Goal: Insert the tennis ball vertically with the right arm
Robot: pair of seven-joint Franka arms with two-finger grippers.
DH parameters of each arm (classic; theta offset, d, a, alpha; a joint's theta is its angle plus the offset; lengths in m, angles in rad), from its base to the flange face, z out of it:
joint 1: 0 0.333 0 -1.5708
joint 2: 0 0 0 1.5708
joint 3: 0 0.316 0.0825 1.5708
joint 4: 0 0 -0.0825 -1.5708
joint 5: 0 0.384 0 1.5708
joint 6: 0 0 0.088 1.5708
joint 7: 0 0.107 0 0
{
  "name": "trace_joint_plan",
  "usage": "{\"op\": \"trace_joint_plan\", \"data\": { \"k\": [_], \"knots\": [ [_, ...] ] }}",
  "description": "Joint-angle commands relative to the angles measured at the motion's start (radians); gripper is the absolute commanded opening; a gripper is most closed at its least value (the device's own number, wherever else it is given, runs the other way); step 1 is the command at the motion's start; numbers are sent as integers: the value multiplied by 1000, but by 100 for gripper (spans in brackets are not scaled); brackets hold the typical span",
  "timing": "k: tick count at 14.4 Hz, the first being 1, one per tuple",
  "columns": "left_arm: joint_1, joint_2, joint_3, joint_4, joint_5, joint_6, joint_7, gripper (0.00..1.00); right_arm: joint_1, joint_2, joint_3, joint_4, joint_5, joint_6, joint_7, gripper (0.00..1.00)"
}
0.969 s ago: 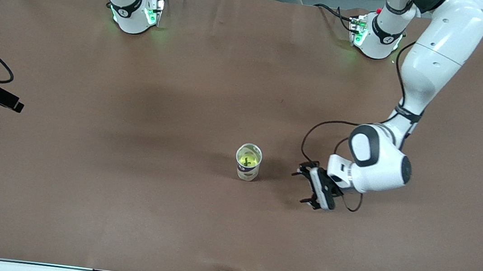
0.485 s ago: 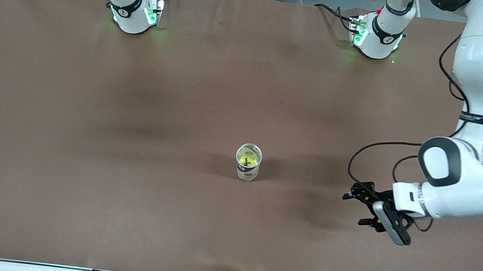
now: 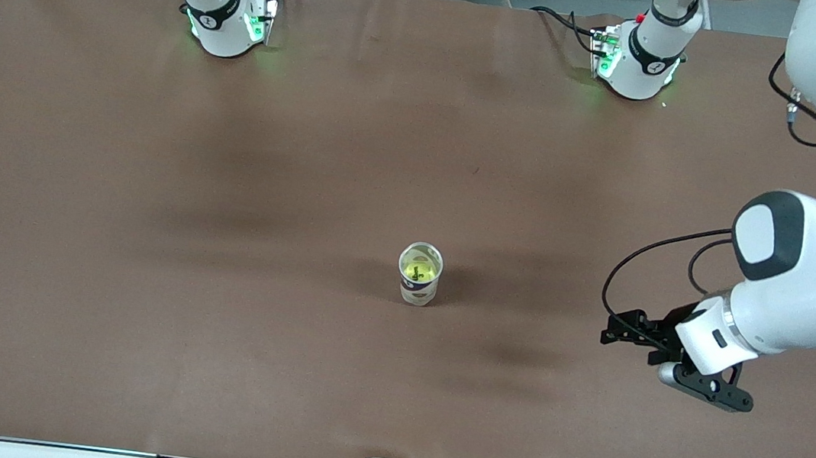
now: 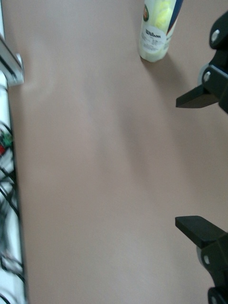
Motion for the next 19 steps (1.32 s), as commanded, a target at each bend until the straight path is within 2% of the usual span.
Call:
{"op": "trace_joint_plan", "data": {
  "k": [1, 4, 5, 10, 14, 19],
  "knots": [
    [-3, -116, -2, -20, 98, -98, -186, 100, -22, -90, 19, -117, -15, 27, -15, 100],
    [6, -199, -1, -25, 164, -228, -188, 100, -16, -183, 20, -254, -12, 83, -5, 100],
    [6, -233, 7, -32, 164, -249, -185, 100, -16, -197, 22, -263, -12, 74, -4, 100],
    [12, -463, 59, -152, 162, -359, -183, 100, -14, -204, 24, -259, -21, 56, -15, 100],
    [15, -525, 108, -156, 162, -500, -168, 100, -17, -202, 19, -253, -13, 54, -16, 100],
    [38, -618, 106, -247, 152, -496, -182, 100, -5, -198, 27, -250, -10, 68, -9, 100]
  ]
}}
